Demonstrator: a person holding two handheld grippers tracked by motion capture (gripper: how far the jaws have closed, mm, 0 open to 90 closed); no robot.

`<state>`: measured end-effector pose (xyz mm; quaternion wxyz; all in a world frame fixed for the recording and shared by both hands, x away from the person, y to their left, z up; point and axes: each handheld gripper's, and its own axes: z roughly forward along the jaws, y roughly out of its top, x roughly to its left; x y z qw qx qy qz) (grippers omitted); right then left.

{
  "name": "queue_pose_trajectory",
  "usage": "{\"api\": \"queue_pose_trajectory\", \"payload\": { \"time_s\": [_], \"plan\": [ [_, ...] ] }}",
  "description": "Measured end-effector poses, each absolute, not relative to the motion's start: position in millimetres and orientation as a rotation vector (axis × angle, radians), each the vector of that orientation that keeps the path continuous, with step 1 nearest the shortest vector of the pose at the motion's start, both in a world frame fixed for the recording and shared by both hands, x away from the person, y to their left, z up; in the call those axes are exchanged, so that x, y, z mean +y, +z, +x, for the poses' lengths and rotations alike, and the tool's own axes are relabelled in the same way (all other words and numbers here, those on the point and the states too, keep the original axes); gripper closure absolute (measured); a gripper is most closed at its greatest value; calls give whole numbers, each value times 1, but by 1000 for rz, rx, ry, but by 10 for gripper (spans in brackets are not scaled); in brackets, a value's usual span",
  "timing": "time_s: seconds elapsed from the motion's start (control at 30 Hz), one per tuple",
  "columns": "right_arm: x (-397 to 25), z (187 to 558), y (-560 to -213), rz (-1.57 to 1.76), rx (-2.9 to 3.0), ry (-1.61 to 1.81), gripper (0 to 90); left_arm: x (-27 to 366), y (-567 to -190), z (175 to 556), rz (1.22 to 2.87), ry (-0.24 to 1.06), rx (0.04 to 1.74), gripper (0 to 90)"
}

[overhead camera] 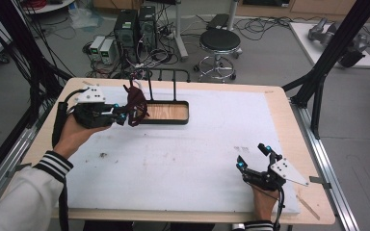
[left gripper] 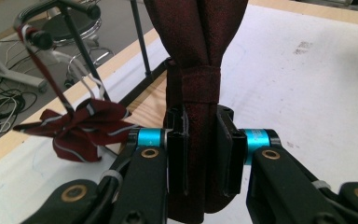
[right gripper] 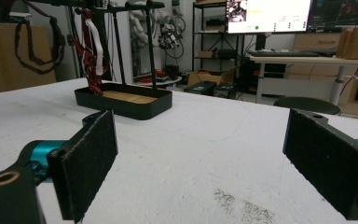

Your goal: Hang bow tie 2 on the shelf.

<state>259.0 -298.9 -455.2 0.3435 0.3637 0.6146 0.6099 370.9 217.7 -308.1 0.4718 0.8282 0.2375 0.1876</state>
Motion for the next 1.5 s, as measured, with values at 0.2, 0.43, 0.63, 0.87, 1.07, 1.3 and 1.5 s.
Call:
{"api": "queue_pose_trajectory", "payload": {
  "time_s": [0.2,0.43,0.63,0.87,1.07,1.3,1.5],
  "plan": [
    [-299,259,-455,943,1597,1584,92,203,-306,383,1979,464,588,767],
    [-299,259,-455,949,1599,1584,91,183,-303,396,1944,487,574,767],
    [-299,260,-455,951,1598,1584,91,174,-302,404,1904,508,584,766],
    [-299,260,-455,952,1597,1585,92,164,-300,413,1871,526,610,767],
    [-299,260,-455,953,1597,1587,91,153,-297,418,1825,551,635,767],
    [-299,259,-455,958,1599,1588,91,145,-300,424,1782,577,681,767],
    [-300,260,-455,955,1599,1587,91,143,-305,430,1764,595,723,768]
  ]
}}
